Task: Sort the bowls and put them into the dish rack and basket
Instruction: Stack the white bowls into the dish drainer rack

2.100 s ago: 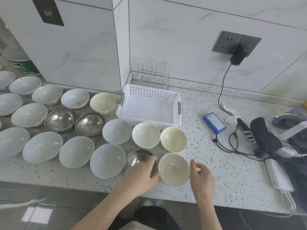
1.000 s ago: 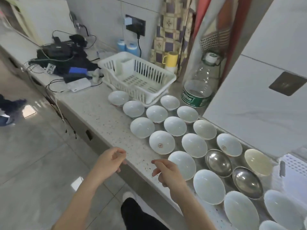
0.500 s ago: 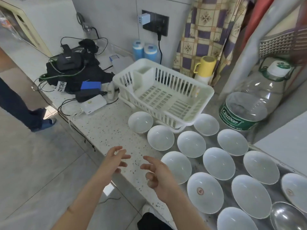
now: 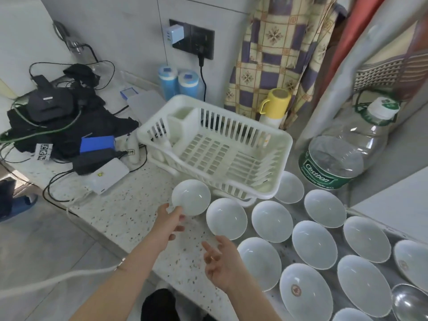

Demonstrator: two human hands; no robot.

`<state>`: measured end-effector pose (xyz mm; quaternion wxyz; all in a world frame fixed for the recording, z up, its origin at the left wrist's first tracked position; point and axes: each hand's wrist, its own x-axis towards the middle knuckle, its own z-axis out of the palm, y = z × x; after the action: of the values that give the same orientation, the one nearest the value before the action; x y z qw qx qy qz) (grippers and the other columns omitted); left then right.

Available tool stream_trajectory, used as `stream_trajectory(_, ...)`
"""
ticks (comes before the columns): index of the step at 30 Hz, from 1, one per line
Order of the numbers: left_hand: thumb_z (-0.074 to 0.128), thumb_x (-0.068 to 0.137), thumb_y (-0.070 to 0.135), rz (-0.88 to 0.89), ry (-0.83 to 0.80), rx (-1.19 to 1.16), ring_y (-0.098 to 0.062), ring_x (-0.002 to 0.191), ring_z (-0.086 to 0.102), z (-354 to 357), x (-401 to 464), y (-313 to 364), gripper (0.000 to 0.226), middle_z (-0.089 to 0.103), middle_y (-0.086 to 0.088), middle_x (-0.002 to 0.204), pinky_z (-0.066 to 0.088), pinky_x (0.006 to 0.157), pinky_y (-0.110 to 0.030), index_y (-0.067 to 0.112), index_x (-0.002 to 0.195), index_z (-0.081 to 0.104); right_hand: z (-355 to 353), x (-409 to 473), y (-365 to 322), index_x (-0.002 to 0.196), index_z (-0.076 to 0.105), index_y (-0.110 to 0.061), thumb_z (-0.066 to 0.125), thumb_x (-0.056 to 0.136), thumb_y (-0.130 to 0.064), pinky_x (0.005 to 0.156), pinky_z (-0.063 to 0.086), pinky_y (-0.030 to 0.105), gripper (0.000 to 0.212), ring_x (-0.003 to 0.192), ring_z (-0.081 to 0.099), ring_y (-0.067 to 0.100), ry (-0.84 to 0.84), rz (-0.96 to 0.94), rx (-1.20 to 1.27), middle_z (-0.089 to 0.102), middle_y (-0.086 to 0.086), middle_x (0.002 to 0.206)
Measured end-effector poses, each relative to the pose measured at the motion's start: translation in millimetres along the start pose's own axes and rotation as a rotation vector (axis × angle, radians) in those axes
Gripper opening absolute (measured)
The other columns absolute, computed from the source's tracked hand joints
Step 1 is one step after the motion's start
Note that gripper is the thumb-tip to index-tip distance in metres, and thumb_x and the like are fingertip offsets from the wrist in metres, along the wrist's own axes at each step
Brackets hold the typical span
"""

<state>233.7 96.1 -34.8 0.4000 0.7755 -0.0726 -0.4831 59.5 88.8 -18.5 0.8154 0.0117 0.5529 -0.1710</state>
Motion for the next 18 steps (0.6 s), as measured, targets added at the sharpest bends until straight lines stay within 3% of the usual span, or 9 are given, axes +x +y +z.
stream_trajectory(6, 0.051, 0.097, 0.024, 0.011, -0.172, 0.132, -0.019, 0.063, 0.064, -5.8, 23.8, 11.2, 0.048, 0.074, -0.007, 0.090, 0.039, 0.052, -0.026, 0.027, 0.141, 0.032, 21.7, 26.8, 10.4, 0.118, 0.055, -0.010, 0.057, 0.094, -0.023, 0.034, 0.029, 0.014, 0.027, 0.056, 0.052, 0.016, 0.232, -0.212, 0.083, 0.066, 0.009, 0.108)
stream_trajectory(11, 0.050, 0.093, 0.007, 0.037, -0.302, 0.178, -0.018, 0.057, 0.057, -21.1, 42.1, 20.5, 0.050, 0.075, -0.016, 0.091, 0.036, 0.048, -0.026, 0.024, 0.139, 0.038, 42.2, 40.0, 11.5, 0.125, 0.046, -0.012, 0.053, 0.095, -0.016, 0.032, 0.030, 0.016, 0.031, 0.063, 0.055, 0.018, 0.357, -0.340, 0.150, 0.067, 0.007, 0.096)
stream_trajectory(14, 0.049, 0.090, 0.002, 0.049, -0.342, 0.232, -0.015, 0.054, 0.050, -33.1, 49.1, 25.8, 0.050, 0.074, -0.021, 0.095, 0.034, 0.045, -0.024, 0.020, 0.136, 0.045, 48.4, 43.7, 15.1, 0.127, 0.045, -0.007, 0.048, 0.094, -0.008, 0.031, 0.028, 0.016, 0.033, 0.059, 0.050, 0.017, 0.421, -0.408, 0.178, 0.068, 0.012, 0.096)
stream_trajectory(18, 0.051, 0.087, 0.002, 0.062, -0.382, 0.267, -0.011, 0.044, 0.044, -51.7, 55.0, 34.0, 0.049, 0.076, -0.019, 0.083, 0.032, 0.043, -0.023, 0.023, 0.131, 0.048, 54.9, 43.1, 19.4, 0.127, 0.047, 0.001, 0.044, 0.091, -0.003, 0.029, 0.025, 0.015, 0.037, 0.052, 0.037, 0.014, 0.501, -0.480, 0.215, 0.066, 0.019, 0.094)
